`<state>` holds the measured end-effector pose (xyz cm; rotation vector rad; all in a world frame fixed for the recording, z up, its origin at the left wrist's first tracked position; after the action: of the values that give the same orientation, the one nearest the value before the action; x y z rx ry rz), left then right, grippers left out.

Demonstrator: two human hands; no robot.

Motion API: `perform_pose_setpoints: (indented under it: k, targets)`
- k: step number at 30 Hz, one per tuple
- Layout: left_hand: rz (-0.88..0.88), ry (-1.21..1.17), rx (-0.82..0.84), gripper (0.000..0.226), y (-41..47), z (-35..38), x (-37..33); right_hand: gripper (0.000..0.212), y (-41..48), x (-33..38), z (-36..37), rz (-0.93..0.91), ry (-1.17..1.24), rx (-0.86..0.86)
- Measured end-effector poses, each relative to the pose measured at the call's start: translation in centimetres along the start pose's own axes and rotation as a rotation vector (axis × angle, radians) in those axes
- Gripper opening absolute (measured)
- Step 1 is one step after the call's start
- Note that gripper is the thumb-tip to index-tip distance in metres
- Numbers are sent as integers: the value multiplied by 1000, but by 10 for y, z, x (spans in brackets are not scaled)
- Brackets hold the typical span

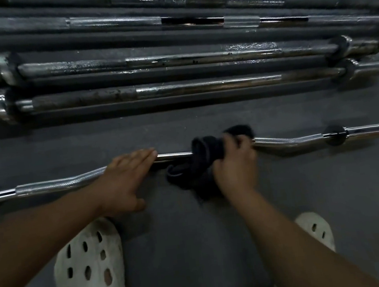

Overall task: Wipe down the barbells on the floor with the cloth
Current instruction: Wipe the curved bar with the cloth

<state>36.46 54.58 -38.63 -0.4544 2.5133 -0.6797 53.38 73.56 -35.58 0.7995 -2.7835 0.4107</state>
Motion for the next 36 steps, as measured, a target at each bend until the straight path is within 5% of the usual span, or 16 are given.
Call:
perform_pose_setpoints:
  k: [5,6,8,10,15,18,20,23,26,28,33,36]
  targets:
    - [-5,-46,29,117,-1,-1,1,57,-3,45,11,-616,23,316]
    - [-1,-48,30,118,0,-1,1,53,14,23,0,-558,11,243]
    - [-6,-21,29,121,-1,-1,1,54,42,-35,-23,-161,-6,52]
    - [-22,15,43,123,-2,-1,-2,61,33,-48,-18,91,-31,44]
    - [-23,18,35,121,-3,-4,-4,74,-29,66,28,-533,-23,374]
    - [-29,-28,59,120,-2,-2,-1,73,-20,67,28,-796,-151,432]
    - [-23,-54,44,115,-1,-3,-1,66,10,37,14,-696,-184,324]
    - [-24,-27,47,115,-2,-3,-1,51,43,-34,-15,-268,-215,148]
    - [-38,21,50,118,0,-2,-2,55,33,-48,-11,91,19,68]
    - [-40,49,45,120,0,1,-2,71,20,-3,5,44,144,96]
    - [-34,11,52,119,-1,0,1,87,-12,73,25,-607,-307,429]
    - [-31,-4,65,121,1,1,3,92,26,23,4,-549,-317,389]
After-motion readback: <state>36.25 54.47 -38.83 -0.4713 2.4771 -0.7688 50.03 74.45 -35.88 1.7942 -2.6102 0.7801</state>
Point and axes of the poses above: each hand's wrist, its own y-axis towards the middle knuckle, its own z-axis out of the palm, x = y × z, the point moved 7 cm from there along y, towards the middle knuckle, and after that the axes turned 9 degrees about -z, right-handed, at the moved point
